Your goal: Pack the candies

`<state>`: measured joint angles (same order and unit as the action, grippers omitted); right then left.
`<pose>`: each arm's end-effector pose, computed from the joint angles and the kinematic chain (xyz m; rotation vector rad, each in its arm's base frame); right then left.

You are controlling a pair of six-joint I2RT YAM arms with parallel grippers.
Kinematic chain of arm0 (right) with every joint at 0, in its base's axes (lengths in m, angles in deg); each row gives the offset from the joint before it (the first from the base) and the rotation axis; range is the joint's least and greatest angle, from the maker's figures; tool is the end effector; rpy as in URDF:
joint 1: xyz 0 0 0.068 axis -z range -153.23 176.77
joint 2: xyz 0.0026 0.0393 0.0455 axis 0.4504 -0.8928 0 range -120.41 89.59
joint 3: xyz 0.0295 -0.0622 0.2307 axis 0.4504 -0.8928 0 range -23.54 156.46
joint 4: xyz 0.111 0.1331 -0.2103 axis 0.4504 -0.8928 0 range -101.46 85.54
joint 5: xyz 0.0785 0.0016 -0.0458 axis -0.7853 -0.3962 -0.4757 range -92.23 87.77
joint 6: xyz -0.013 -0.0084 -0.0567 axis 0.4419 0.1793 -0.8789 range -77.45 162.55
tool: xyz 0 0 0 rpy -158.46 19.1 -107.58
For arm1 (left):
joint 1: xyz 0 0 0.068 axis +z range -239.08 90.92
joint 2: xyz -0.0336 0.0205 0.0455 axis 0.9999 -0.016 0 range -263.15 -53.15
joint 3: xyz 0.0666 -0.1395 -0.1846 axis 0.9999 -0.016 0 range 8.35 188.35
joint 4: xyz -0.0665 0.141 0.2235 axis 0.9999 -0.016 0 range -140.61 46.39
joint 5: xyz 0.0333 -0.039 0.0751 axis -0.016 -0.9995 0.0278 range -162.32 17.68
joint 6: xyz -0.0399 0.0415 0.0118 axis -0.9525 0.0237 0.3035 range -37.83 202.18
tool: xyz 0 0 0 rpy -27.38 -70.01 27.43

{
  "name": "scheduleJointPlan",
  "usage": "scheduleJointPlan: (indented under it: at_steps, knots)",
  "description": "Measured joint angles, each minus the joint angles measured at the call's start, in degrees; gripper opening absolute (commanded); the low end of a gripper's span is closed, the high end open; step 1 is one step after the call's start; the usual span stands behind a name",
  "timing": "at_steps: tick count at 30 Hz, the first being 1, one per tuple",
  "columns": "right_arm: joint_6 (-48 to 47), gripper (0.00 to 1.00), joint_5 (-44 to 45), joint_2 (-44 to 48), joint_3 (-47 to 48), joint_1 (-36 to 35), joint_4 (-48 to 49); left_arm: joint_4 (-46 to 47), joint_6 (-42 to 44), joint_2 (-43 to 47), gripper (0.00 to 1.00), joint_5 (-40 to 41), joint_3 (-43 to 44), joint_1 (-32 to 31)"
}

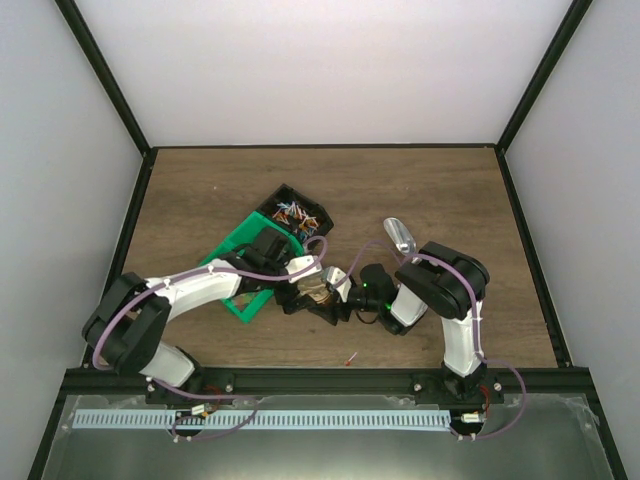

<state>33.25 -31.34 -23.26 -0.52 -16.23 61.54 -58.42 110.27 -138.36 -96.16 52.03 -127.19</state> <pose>0.1848 0.2007 0.0246 -1.1911 1.6546 0.8790 0.2217 -0.1959 0.1241 1.5172 2.0316 -0.5987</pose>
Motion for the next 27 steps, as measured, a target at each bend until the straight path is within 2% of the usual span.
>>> scheduleJointPlan:
  at_steps: [5, 20, 27]
  knots:
    - [0.04, 0.58, 0.0, 0.0, 0.09, 0.0, -0.11, 1.14, -1.05, -1.7, 0.95, -1.07, 0.13, -0.28]
    - [0.15, 0.58, 0.02, 0.0, 0.09, 0.0, -0.09, 2.71, -5.2, -2.47, 0.97, -2.38, 0.74, -0.42]
    - [0.22, 0.58, 0.02, 0.0, 0.09, 0.0, -0.11, 3.15, -5.77, -2.49, 0.87, -2.71, 1.2, -0.46]
